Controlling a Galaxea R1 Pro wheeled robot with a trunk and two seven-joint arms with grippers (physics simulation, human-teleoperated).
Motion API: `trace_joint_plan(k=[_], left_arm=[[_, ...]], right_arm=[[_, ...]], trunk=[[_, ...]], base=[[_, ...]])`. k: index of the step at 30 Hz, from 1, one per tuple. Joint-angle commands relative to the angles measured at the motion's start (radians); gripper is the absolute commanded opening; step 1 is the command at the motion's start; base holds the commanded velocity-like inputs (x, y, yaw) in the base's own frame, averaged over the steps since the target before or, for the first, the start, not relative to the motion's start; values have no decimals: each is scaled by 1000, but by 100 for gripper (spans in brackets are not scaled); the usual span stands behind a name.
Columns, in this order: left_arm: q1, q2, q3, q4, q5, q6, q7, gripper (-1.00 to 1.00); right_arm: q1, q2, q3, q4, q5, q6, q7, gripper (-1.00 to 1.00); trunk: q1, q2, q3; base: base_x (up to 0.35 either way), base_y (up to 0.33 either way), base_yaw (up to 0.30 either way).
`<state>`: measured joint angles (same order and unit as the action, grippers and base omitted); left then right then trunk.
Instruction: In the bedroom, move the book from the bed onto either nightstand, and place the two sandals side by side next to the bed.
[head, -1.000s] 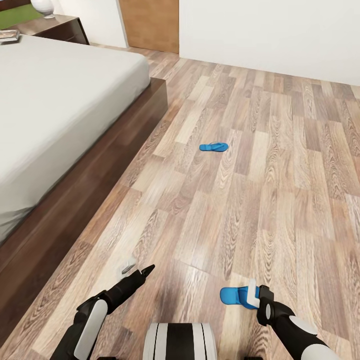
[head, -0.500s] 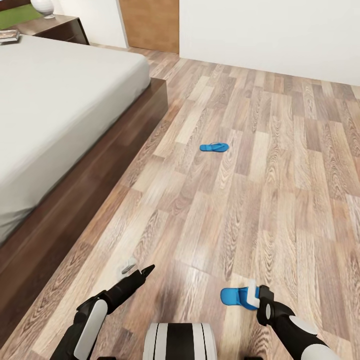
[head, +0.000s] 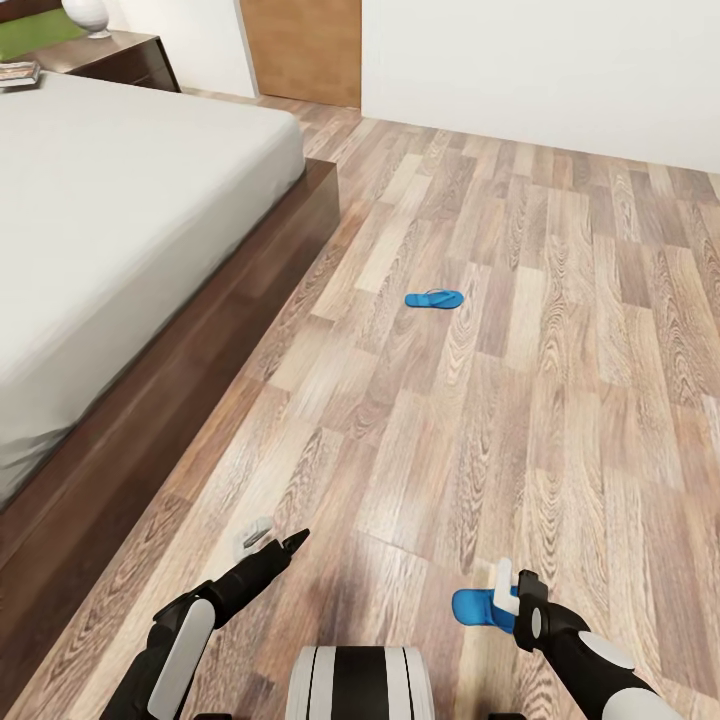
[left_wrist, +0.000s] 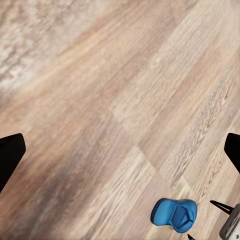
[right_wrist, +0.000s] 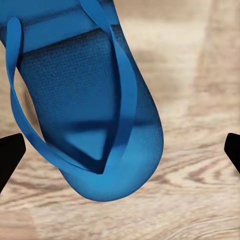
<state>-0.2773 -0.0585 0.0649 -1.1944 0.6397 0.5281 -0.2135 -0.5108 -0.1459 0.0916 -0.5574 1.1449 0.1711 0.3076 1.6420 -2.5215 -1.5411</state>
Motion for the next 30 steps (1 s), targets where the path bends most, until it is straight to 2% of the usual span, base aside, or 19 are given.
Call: trace_joint_plan(k=[1, 21, 30], left_arm=[[0, -1, 4, -1, 5, 9, -3, 100], [0, -1, 4, -1, 6, 10, -3, 100], [0, -1, 4, -1, 6, 9, -3, 100]], right_arm=[[0, -1, 6, -2, 7, 5, 5, 100], [0, -1, 6, -1, 7, 5, 5, 100], [0, -1, 6, -2, 7, 5, 5, 100]], trunk=[[0, 0, -1], [0, 0, -1], [4, -2, -35]], base=[[1, 1, 0], [0, 0, 0], [0, 0, 0]])
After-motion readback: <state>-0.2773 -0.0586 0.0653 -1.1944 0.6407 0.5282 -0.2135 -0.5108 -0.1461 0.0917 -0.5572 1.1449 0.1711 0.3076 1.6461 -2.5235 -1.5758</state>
